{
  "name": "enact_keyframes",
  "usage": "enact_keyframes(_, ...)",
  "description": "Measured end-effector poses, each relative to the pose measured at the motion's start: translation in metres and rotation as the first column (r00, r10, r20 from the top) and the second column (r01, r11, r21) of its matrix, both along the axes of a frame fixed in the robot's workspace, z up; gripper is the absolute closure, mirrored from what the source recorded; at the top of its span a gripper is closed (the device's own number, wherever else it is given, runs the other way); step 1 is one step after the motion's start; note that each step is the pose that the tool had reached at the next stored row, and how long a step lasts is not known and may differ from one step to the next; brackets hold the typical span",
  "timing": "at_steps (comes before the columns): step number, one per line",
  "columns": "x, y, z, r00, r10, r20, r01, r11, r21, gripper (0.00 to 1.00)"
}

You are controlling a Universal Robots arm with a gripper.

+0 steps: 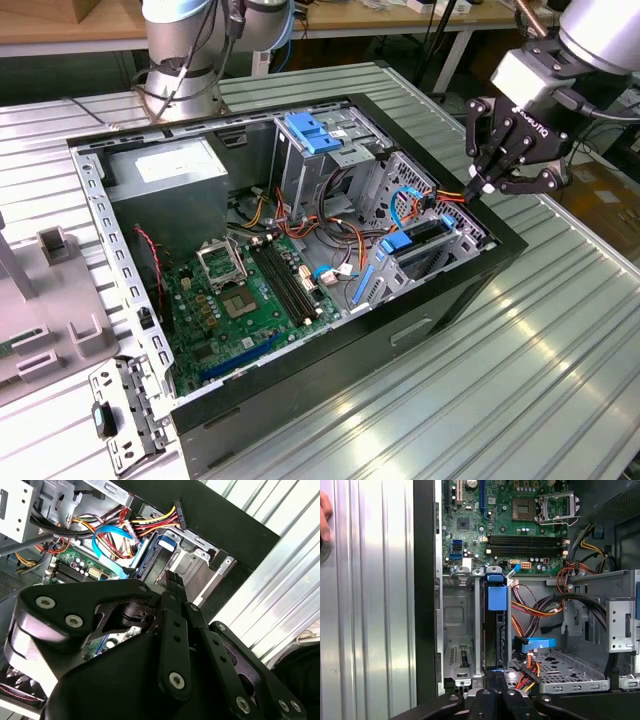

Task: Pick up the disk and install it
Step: 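Insert the disk into the insertion slot, then insert the first disk wire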

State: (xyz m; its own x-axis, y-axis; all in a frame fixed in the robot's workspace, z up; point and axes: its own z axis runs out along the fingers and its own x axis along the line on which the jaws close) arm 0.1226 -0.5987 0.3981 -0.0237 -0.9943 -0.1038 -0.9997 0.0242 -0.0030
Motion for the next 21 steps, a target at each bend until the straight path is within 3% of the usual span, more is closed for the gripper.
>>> enact_keyframes(17,0.0009,-0.0003,-0.0015,1.0,0.0,0.0,0.0,1.0,0.0001,0.89)
enact_keyframes(20,0.001,-0.0003,-0.0015,1.0,0.0,0.0,0.0,1.0,0.0,0.71)
enact_keyframes(21,0.001,-0.0003,-0.0015,1.0,0.0,0.0,0.0,1.0,0.0001,0.71)
